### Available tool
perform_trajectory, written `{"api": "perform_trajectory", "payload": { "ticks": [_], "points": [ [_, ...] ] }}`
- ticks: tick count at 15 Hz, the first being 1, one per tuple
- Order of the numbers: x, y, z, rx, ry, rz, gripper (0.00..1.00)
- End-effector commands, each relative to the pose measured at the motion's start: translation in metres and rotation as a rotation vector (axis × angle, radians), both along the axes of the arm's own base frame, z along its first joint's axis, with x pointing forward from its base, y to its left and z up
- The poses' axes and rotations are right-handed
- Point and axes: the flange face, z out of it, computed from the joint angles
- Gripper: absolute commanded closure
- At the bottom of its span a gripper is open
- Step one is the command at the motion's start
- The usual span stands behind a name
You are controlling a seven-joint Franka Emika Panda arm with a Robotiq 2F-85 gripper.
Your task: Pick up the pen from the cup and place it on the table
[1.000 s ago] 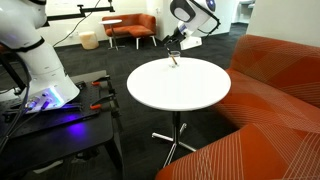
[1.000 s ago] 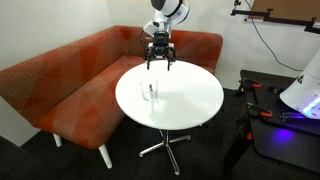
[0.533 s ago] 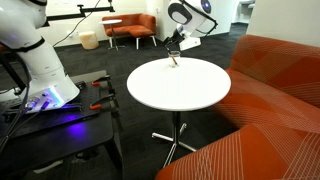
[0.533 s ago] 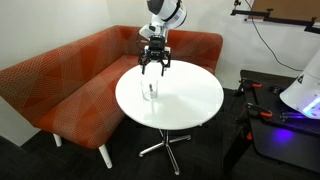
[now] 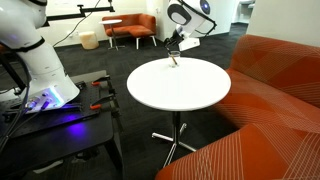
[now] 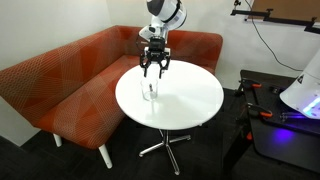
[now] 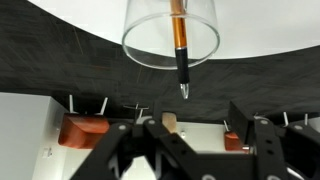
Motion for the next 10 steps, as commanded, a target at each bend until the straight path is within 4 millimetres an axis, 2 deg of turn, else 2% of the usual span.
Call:
{"api": "perform_trajectory", "payload": {
  "ticks": [1,10],
  "points": [
    [-0.001,0.006,-0.002,0.007,-0.004,0.003,0.28],
    [0.001,0.023,-0.026,0.024,0.033,0.034,0.32]
  ]
}}
